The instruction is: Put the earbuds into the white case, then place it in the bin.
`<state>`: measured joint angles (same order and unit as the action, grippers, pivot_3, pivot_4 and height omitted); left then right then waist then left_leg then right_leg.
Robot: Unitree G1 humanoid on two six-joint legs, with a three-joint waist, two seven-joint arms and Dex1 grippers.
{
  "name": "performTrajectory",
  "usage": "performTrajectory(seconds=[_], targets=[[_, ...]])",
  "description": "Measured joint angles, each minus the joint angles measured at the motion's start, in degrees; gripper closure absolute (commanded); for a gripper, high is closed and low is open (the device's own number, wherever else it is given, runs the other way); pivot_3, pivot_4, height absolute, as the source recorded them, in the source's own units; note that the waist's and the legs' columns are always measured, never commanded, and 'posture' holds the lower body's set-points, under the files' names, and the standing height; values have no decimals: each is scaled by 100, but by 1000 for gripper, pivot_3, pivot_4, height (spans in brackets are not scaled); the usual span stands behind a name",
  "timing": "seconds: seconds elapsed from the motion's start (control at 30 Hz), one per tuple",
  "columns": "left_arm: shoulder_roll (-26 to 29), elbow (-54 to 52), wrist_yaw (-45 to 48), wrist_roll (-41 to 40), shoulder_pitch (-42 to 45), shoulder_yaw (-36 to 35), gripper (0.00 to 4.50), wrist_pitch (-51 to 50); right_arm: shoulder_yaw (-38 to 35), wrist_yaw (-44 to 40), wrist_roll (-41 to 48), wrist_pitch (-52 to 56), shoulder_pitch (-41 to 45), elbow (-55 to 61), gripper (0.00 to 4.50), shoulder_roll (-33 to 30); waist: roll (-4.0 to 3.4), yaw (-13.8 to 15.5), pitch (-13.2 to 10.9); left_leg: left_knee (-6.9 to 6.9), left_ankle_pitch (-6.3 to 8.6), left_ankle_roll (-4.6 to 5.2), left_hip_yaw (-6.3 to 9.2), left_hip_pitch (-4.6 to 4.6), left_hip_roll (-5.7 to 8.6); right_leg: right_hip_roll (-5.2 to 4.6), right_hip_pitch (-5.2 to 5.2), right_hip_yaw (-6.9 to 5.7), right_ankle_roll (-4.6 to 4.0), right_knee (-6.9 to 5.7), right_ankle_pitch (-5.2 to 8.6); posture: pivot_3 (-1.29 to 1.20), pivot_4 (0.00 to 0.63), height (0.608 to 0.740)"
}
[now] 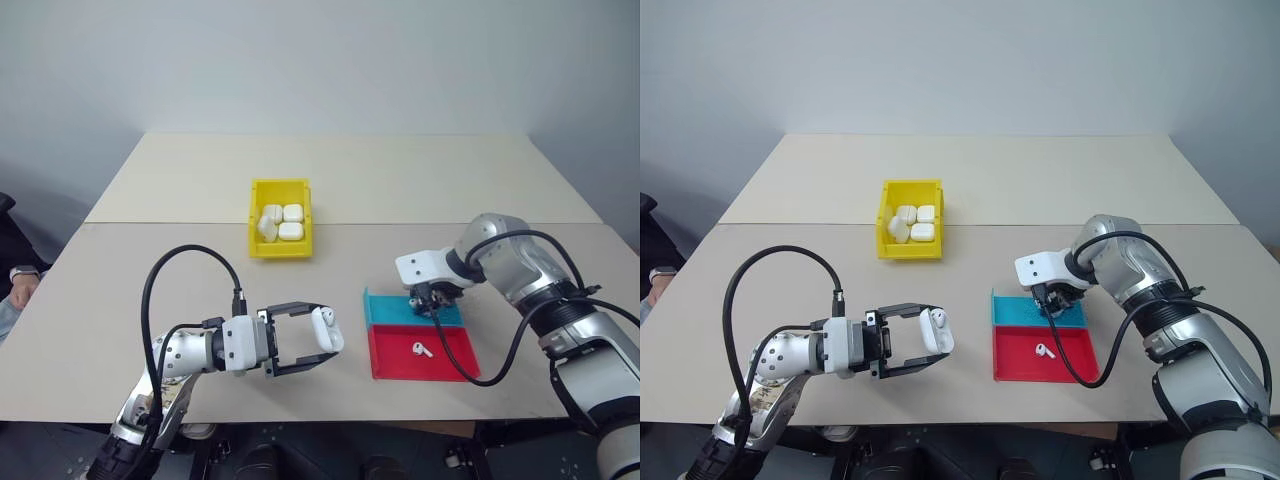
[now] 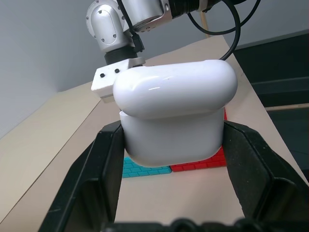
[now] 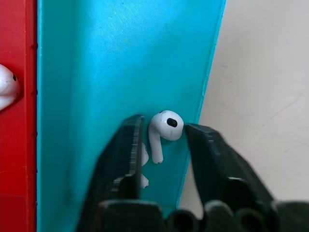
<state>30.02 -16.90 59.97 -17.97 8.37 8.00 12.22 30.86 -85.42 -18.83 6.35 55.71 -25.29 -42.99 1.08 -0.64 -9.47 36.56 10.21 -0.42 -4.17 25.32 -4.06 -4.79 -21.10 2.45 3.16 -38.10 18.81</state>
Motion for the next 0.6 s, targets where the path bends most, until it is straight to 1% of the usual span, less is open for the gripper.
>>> performTrajectory(seconds=[0.3, 0.43, 0.6], targets=[[0, 2, 2, 10, 10, 3, 1715, 6, -4, 50, -24, -65, -8, 2, 2920, 0, 0, 0, 0, 2, 0, 0, 0, 0, 0, 0, 1, 0, 0, -1, 0, 0, 150, 740], [0, 6, 3, 14, 20, 6, 1715, 6, -18, 63, -25, -77, -13, 3, 3729, -2, 0, 0, 0, 3, 0, 0, 0, -1, 0, 0, 3, -1, 0, -2, 0, 0, 150, 740], [0, 28, 11, 14, 38, 8, 1715, 17, -22, 63, -26, -86, -20, 12, 3729, -3, 0, 0, 0, 4, 0, 0, 1, -2, 0, 0, 4, -1, 0, -2, 0, 0, 150, 740]])
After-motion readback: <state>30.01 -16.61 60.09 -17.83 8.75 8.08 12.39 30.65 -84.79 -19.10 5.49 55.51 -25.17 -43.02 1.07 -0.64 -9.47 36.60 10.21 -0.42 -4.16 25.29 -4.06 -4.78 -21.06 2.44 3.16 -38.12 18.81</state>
